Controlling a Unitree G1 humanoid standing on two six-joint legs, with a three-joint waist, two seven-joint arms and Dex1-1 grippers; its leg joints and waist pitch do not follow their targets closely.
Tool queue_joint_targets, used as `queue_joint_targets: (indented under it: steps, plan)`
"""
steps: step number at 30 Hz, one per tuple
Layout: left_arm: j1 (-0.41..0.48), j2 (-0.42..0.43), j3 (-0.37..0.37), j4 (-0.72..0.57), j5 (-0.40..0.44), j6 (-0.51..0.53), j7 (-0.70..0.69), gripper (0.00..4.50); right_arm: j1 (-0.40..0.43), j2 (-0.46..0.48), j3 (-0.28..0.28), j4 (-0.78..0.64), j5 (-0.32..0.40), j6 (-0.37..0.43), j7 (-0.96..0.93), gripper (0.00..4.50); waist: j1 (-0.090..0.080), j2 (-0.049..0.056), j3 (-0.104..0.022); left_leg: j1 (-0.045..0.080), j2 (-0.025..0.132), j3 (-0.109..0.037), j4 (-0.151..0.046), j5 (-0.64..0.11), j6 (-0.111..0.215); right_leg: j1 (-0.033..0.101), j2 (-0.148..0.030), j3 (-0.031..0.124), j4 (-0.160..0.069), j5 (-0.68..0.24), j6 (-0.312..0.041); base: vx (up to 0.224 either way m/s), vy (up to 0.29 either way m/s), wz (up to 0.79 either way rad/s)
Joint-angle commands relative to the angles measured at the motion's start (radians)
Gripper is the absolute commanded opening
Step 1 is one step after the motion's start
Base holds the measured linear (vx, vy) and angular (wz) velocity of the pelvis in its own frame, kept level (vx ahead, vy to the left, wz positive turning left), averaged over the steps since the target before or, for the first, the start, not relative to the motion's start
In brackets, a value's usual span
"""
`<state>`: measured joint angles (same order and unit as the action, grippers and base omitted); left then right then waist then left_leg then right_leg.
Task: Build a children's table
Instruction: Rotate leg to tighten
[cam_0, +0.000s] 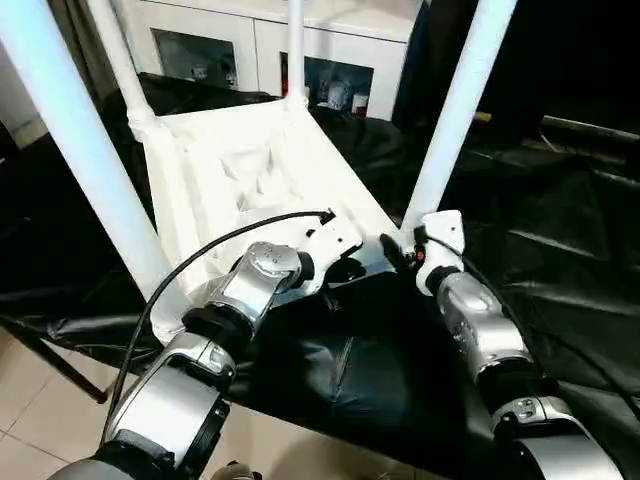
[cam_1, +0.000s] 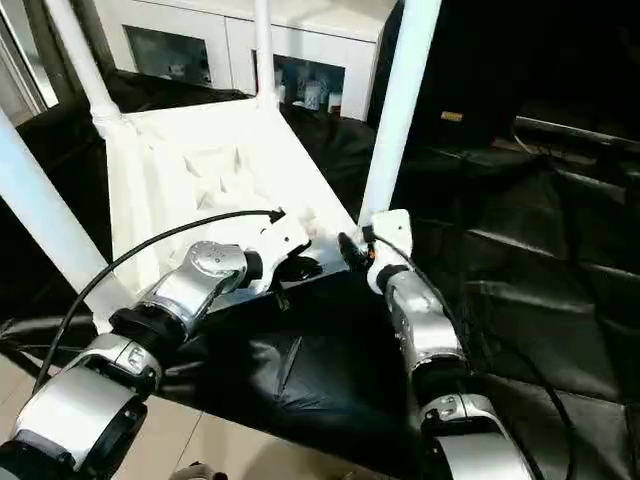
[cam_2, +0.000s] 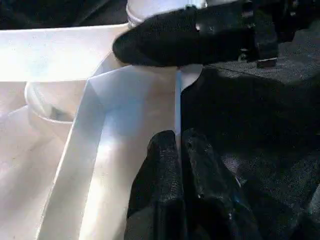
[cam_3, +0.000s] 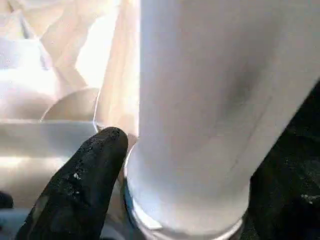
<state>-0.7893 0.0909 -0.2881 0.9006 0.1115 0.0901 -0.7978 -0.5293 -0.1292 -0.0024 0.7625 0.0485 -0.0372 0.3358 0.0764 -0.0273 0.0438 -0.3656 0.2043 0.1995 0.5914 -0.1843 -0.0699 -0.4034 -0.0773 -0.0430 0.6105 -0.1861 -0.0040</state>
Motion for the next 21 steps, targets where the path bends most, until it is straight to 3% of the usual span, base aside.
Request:
queue_joint_targets:
  steps: [1,4,9,15,19,21]
  plan:
    - [0.001,-0.001,0.000,-0.011,-0.021,-0.033,-0.043,0.00,0.018,0.003,0.070,-0.021,0.026,-0.014,0.170,3.69,-0.001,-0.010,-0.054,0.010,0.024,-0.015,-0.074,-0.243,0.037,0.042,-0.062,0.036,-0.086,-0.262,-0.175,0.000,0.000,0.00]
    - [0.018,0.032,-0.001,-0.033,-0.033,-0.057,-0.123,0.00,0.039,-0.039,0.041,-0.079,0.118,0.048,0.342,3.69,0.000,-0.012,-0.054,0.007,0.024,-0.014,-0.073,-0.229,0.059,0.046,-0.061,0.036,-0.084,-0.232,-0.187,0.000,0.000,0.00]
    - [0.050,0.095,-0.005,-0.083,-0.072,-0.083,-0.286,0.00,0.079,-0.136,0.053,-0.152,0.157,0.058,0.553,3.69,0.002,-0.012,-0.056,0.005,0.030,-0.014,-0.071,-0.193,0.082,0.046,-0.063,0.035,-0.074,-0.166,-0.226,0.000,0.000,0.00]
    - [0.087,0.195,0.000,-0.167,-0.129,-0.054,-0.507,0.00,0.120,-0.241,0.058,-0.235,0.225,0.120,0.769,3.69,0.013,-0.010,-0.054,0.009,0.035,-0.010,-0.071,-0.186,0.078,0.046,-0.061,0.034,-0.068,-0.149,-0.247,0.000,0.000,0.00]
    - [0.096,0.223,0.006,-0.182,-0.136,-0.051,-0.543,0.00,0.130,-0.258,0.075,-0.249,0.218,0.127,0.815,3.69,0.018,-0.009,-0.053,0.010,0.036,-0.008,-0.072,-0.193,0.064,0.043,-0.061,0.033,-0.068,-0.165,-0.245,0.000,0.000,0.00]
    - [0.099,0.230,0.008,-0.186,-0.138,-0.047,-0.553,0.00,0.131,-0.260,0.083,-0.250,0.216,0.129,0.829,3.47,0.017,-0.010,-0.053,0.011,0.036,-0.009,-0.072,-0.203,0.057,0.042,-0.063,0.034,-0.069,-0.180,-0.240,0.000,0.000,0.00]
